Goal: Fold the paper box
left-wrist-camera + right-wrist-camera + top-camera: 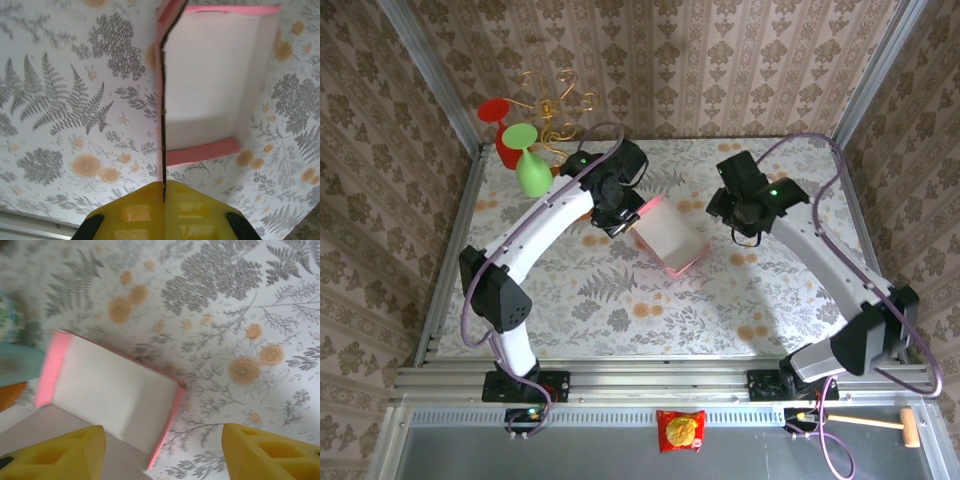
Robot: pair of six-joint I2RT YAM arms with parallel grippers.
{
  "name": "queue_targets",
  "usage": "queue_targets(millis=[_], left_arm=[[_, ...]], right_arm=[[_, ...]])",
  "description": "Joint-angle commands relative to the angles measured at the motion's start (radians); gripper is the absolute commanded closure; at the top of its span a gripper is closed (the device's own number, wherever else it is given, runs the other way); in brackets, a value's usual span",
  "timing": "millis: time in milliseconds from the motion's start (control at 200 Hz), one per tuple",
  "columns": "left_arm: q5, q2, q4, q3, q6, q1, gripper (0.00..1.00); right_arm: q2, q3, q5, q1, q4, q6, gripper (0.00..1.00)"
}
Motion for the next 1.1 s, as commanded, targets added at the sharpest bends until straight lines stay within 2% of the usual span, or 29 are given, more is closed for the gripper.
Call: queue_targets(millis=[0, 70, 125, 230, 440, 520, 580, 785, 910, 1095], left_arm=[[0.001, 0.027, -0.063, 0.068, 0.384, 0.031, 1.0], [-0.002, 0.06, -0.125, 0.13, 0.553, 0.053, 1.0], [0.039, 0.085, -0.133, 0.167, 0.733, 0.066, 1.0], [0.064, 0.147, -0.207, 0.255, 0.952, 0.081, 1.0], [-0.014, 0.267, -0.335, 0.46, 1.266, 0.067, 1.0], [0.03, 0.252, -0.305, 0.443, 1.343, 0.073, 1.0], [-0.006, 0.245, -0.312, 0.446, 1.375, 0.065, 1.0], [-0.086, 0.204, -0.276, 0.375, 1.464, 0.012, 1.0], [-0.142, 0.183, -0.224, 0.333, 1.527, -0.047, 1.0], [-0.147, 0.199, -0.236, 0.354, 1.548, -0.054, 1.0]], right_arm=[[-0.067, 0.016, -0.035, -0.003, 0.091, -0.097, 0.37], [-0.08, -0.018, -0.11, -0.023, 0.217, -0.188, 0.39], [-0.088, -0.062, -0.202, -0.044, 0.328, -0.256, 0.42], [-0.09, -0.136, -0.343, -0.072, 0.523, -0.364, 0.43], [-0.108, -0.364, -0.507, -0.095, 0.9, -0.664, 0.42], [-0.121, -0.497, -0.56, -0.095, 1.107, -0.804, 0.41], [-0.119, -0.562, -0.571, -0.096, 1.214, -0.91, 0.39], [0.001, -0.506, -0.645, -0.096, 1.126, -1.157, 0.4], [0.072, -0.454, -0.663, -0.081, 1.1, -1.214, 0.42], [0.126, -0.426, -0.678, -0.077, 1.097, -1.242, 0.43]])
